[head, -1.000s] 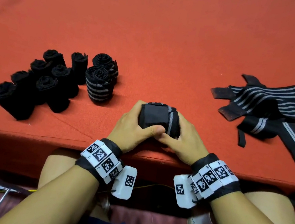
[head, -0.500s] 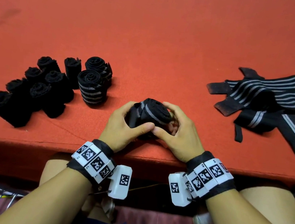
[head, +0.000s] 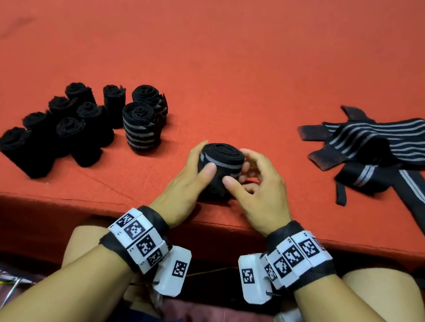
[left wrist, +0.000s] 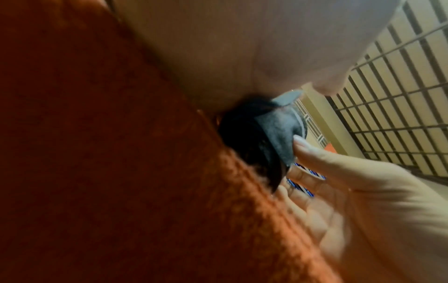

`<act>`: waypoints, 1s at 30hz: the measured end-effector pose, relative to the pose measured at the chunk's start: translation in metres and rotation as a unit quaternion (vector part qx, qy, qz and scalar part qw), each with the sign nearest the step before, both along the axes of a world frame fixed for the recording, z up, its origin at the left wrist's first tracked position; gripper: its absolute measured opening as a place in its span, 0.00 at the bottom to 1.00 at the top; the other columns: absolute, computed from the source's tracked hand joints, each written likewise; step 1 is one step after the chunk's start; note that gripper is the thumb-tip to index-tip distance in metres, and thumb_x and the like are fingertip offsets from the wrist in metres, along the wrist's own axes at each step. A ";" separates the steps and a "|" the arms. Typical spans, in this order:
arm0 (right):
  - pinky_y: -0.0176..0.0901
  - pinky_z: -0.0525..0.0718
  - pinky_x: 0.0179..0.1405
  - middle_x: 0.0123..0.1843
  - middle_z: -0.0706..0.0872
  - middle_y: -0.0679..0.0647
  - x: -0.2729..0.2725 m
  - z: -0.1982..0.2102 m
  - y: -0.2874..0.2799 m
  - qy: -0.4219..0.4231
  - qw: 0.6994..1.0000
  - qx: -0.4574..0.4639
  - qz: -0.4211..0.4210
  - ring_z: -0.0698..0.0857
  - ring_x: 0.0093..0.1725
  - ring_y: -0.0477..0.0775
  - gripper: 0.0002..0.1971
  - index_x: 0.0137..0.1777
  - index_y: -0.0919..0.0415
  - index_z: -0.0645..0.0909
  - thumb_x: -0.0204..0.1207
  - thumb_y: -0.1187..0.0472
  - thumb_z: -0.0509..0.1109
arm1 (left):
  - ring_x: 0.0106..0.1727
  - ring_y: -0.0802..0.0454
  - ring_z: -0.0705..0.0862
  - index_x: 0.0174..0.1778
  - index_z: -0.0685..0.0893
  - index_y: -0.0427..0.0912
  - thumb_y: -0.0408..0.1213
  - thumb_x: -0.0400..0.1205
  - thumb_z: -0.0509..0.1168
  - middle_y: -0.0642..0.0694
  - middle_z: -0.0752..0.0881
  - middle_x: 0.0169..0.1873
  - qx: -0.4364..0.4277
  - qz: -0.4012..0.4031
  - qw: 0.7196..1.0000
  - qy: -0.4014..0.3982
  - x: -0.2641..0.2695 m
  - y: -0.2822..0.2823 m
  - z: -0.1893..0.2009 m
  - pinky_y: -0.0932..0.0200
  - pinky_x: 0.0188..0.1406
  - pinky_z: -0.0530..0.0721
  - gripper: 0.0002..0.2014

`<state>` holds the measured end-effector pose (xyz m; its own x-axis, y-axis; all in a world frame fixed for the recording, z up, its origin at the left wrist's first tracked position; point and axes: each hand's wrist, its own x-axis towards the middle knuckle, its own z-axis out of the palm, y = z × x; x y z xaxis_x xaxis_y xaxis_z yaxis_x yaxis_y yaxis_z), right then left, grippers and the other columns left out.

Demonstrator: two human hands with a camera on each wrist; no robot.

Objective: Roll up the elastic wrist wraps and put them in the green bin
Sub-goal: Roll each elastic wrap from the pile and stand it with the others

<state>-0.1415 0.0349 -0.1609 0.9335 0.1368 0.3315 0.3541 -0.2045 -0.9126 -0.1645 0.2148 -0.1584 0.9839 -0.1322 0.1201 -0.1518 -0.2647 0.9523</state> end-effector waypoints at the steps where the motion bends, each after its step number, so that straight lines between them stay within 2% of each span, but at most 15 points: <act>1: 0.44 0.90 0.41 0.56 0.84 0.56 0.000 0.001 0.001 -0.001 1.000 -0.001 -0.001 0.86 0.48 0.55 0.26 0.70 0.50 0.80 0.73 0.65 0.81 | 0.83 0.59 0.68 0.87 0.57 0.52 0.70 0.81 0.57 0.55 0.72 0.81 -0.041 -0.001 0.999 0.009 -0.001 0.002 -0.001 0.42 0.86 0.62 0.42; 3: 0.41 0.89 0.41 0.56 0.83 0.55 0.000 0.003 0.005 -0.005 1.000 -0.002 -0.002 0.85 0.49 0.53 0.26 0.72 0.53 0.81 0.74 0.64 0.81 | 0.85 0.62 0.64 0.89 0.56 0.49 0.58 0.83 0.56 0.55 0.68 0.84 -0.080 0.007 0.997 0.012 -0.005 0.006 0.002 0.46 0.89 0.57 0.39; 6: 0.35 0.84 0.41 0.55 0.82 0.53 0.001 0.006 0.014 -0.018 1.000 -0.004 0.004 0.84 0.50 0.50 0.27 0.73 0.54 0.81 0.74 0.64 0.80 | 0.84 0.68 0.63 0.89 0.56 0.50 0.47 0.82 0.53 0.60 0.68 0.83 -0.050 0.034 0.998 -0.005 -0.011 0.013 0.004 0.51 0.88 0.57 0.35; 8: 0.35 0.85 0.41 0.55 0.82 0.54 0.001 0.011 0.022 -0.024 0.999 0.006 0.020 0.84 0.50 0.49 0.26 0.72 0.54 0.81 0.74 0.66 0.78 | 0.83 0.68 0.65 0.89 0.58 0.51 0.49 0.83 0.57 0.65 0.70 0.81 -0.037 0.049 0.998 -0.021 -0.016 0.022 0.004 0.51 0.88 0.60 0.35; 12: 0.36 0.86 0.47 0.58 0.86 0.55 0.002 0.018 0.042 -0.026 0.998 0.017 0.050 0.87 0.52 0.47 0.24 0.69 0.55 0.82 0.73 0.69 0.79 | 0.81 0.61 0.71 0.87 0.62 0.52 0.58 0.78 0.66 0.56 0.74 0.80 0.066 0.103 0.990 -0.062 -0.027 0.046 0.002 0.46 0.83 0.69 0.41; 14: 0.35 0.86 0.51 0.58 0.88 0.53 0.003 0.021 0.057 -0.030 0.997 0.005 0.067 0.88 0.54 0.46 0.25 0.68 0.54 0.82 0.72 0.70 0.81 | 0.77 0.60 0.76 0.85 0.68 0.51 0.58 0.74 0.70 0.56 0.79 0.76 0.089 0.144 0.982 -0.080 -0.034 0.058 0.004 0.46 0.79 0.74 0.42; 17: 0.31 0.85 0.50 0.56 0.89 0.53 0.004 0.025 0.084 -0.027 0.996 -0.010 0.087 0.90 0.54 0.45 0.23 0.65 0.53 0.83 0.72 0.69 0.82 | 0.65 0.63 0.84 0.73 0.79 0.52 0.55 0.68 0.75 0.59 0.87 0.63 0.066 0.229 0.966 -0.104 -0.045 0.074 0.010 0.49 0.69 0.82 0.35; 19: 0.32 0.86 0.48 0.54 0.88 0.52 0.003 0.025 0.103 -0.050 0.995 -0.041 0.069 0.89 0.52 0.46 0.20 0.63 0.56 0.85 0.72 0.66 0.82 | 0.57 0.62 0.86 0.67 0.80 0.55 0.55 0.65 0.75 0.59 0.88 0.57 0.081 0.293 0.947 -0.105 -0.049 0.084 0.014 0.51 0.63 0.84 0.32; 23: 0.38 0.89 0.46 0.50 0.87 0.50 -0.004 0.025 0.136 -0.068 0.994 -0.071 0.050 0.88 0.49 0.45 0.14 0.57 0.56 0.87 0.73 0.65 0.81 | 0.55 0.55 0.86 0.63 0.78 0.55 0.52 0.66 0.80 0.56 0.87 0.55 0.108 0.373 0.917 -0.098 -0.047 0.102 0.015 0.45 0.57 0.86 0.30; 26: 0.37 0.89 0.48 0.55 0.89 0.52 -0.009 0.026 0.149 -0.057 0.990 -0.090 0.088 0.88 0.53 0.46 0.15 0.63 0.58 0.86 0.77 0.66 0.76 | 0.54 0.52 0.86 0.60 0.76 0.55 0.55 0.63 0.82 0.54 0.85 0.55 0.118 0.406 0.902 -0.089 -0.040 0.109 0.013 0.42 0.54 0.86 0.33; 30: 0.34 0.88 0.57 0.68 0.86 0.54 -0.008 0.025 0.152 -0.032 0.983 -0.131 0.126 0.87 0.61 0.47 0.21 0.72 0.61 0.83 0.79 0.66 0.72 | 0.56 0.49 0.84 0.62 0.75 0.50 0.51 0.66 0.85 0.51 0.83 0.58 0.156 0.421 0.893 -0.041 -0.033 0.113 0.011 0.44 0.58 0.84 0.34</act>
<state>-0.1498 0.1870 -0.1359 0.8370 0.4494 0.3121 0.4792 -0.3269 -0.8145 -0.1972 0.3278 -0.1472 0.7401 0.6100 0.2829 0.1602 -0.5685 0.8069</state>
